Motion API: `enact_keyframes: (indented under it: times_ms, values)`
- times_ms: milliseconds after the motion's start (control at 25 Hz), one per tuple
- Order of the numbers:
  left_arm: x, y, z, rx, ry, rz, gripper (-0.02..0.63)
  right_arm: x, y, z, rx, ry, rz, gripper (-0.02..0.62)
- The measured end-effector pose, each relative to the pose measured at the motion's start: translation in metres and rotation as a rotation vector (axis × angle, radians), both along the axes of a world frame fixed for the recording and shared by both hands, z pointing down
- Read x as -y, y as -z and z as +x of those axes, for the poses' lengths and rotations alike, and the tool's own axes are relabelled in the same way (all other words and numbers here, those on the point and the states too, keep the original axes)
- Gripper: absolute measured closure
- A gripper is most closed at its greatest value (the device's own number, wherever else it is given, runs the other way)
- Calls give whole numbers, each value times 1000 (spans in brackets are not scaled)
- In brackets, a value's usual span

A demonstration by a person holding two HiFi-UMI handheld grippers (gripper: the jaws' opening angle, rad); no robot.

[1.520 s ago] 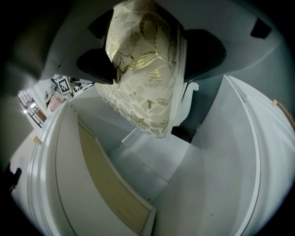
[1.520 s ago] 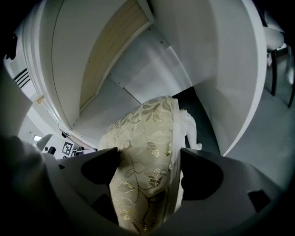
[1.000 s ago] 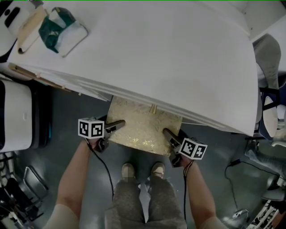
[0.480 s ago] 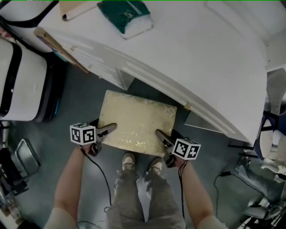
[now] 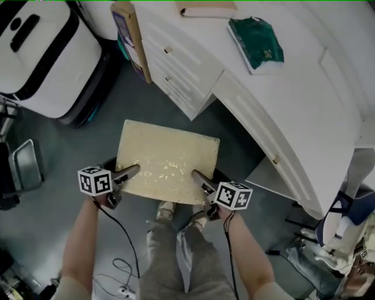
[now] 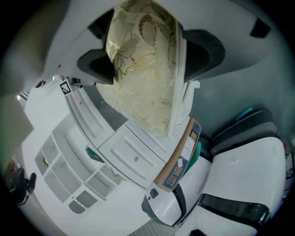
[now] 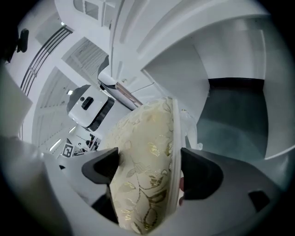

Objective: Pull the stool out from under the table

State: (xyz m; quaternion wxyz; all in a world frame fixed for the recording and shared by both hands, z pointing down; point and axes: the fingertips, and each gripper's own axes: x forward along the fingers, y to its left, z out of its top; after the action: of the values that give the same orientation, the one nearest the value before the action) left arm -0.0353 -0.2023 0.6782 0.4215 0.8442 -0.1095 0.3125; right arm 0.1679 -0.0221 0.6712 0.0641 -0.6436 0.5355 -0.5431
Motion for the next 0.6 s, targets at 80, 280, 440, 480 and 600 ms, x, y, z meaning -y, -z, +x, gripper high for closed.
enact_keyframes:
  times_ms: [80,280,440,480,600]
  values:
    - [9,3,-29,7,65,6,121,20,3,-16,-5,58,4,164]
    - [22,5,-105,7,223,6,121,69,9,-68,-11,198,10,164]
    - [18,2,-170,-2,369,-4,121,103,4,-115,-20,345,1,164]
    - [16,1,-185,-4,407,-8,121,110,2,-127,-21,382,1,164]
    - [9,-5,-225,-8,506,-18,121,131,-1,-163,-23,479,8,164]
